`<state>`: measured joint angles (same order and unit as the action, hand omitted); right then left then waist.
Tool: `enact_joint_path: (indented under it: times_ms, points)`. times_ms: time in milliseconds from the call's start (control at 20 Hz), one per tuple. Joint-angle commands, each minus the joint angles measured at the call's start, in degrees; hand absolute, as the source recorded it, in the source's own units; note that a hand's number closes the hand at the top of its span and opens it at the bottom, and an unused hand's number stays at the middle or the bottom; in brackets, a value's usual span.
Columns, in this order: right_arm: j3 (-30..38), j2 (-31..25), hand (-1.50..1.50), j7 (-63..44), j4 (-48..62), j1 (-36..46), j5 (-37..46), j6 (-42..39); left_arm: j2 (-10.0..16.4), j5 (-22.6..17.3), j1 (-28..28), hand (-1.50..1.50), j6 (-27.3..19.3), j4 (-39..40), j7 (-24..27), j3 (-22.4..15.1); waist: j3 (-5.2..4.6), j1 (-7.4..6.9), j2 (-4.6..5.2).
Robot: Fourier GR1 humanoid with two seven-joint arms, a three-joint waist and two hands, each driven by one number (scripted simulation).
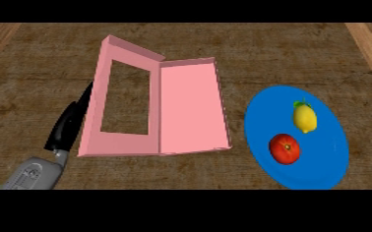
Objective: Pick the lemon from the plate and place it in the cardboard box
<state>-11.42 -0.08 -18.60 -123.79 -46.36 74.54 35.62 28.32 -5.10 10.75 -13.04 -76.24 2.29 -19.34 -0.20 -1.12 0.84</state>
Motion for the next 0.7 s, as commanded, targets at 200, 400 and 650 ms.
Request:
enact_joint_path:
  times_ms: [200, 400, 650]
  points:
    - [-2.29, 0.08, -1.50, -17.48, 3.02, 21.22, 8.76, -19.07, -2.13, 0.66, 0.76, 0.00, 2.35, 4.17, 2.27, 3.10, 0.16, 0.93, -0.66]
    - [-3.73, 0.08, -1.50, -23.60, 8.01, 28.69, 12.88, -21.06, -2.42, 2.86, -1.49, 0.00, 2.47, 2.73, 2.43, 4.12, 0.18, 0.86, -0.75]
    - [2.44, -0.56, -1.50, -19.11, 13.51, 33.79, 12.24, -16.14, -3.13, 4.06, -0.01, 0.00, 5.03, 3.91, 1.64, 6.92, 0.20, 1.14, -0.79]
